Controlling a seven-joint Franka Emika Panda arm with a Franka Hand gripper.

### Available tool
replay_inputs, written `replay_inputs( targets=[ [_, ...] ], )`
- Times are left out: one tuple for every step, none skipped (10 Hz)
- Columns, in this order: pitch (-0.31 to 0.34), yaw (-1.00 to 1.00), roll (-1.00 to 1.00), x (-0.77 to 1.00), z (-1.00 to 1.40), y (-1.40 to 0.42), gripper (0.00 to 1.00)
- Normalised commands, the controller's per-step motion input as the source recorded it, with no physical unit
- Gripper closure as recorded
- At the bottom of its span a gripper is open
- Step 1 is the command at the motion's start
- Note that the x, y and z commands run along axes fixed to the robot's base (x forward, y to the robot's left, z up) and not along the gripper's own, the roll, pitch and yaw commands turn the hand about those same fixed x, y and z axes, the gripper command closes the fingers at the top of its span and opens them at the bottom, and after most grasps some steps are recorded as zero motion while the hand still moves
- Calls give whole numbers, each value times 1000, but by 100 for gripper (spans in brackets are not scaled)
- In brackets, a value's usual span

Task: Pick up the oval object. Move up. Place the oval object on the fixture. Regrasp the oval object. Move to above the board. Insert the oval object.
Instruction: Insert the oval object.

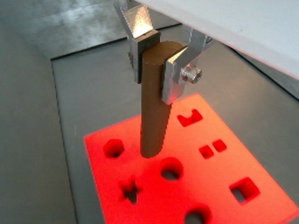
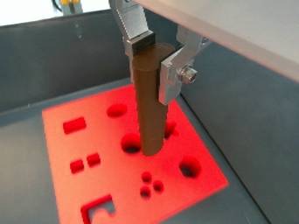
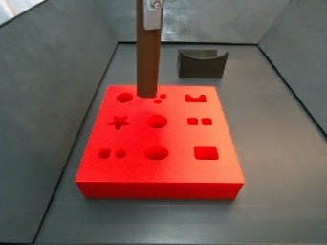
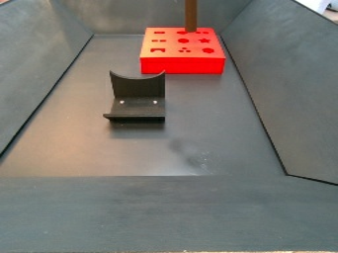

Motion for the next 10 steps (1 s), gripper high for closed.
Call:
replay_inputs(
  targets=[
    [0, -194, 6, 43, -114, -986, 100],
    [0, -246, 0, 69, -137, -954, 100],
    [0, -383, 0, 0, -123, -837, 100],
    [-20, -420, 0, 0, -137, -806, 100],
    [-37, -497, -4, 0, -129, -714, 100],
    [-23, -586, -26, 0, -83, -594, 100],
    [-37, -629, -57, 0, -74, -511, 100],
    [0, 0, 0, 0, 0, -29, 100],
    [0, 0, 9, 0, 0, 0, 100],
    [-69, -440, 110, 306, -494, -400, 100]
  ],
)
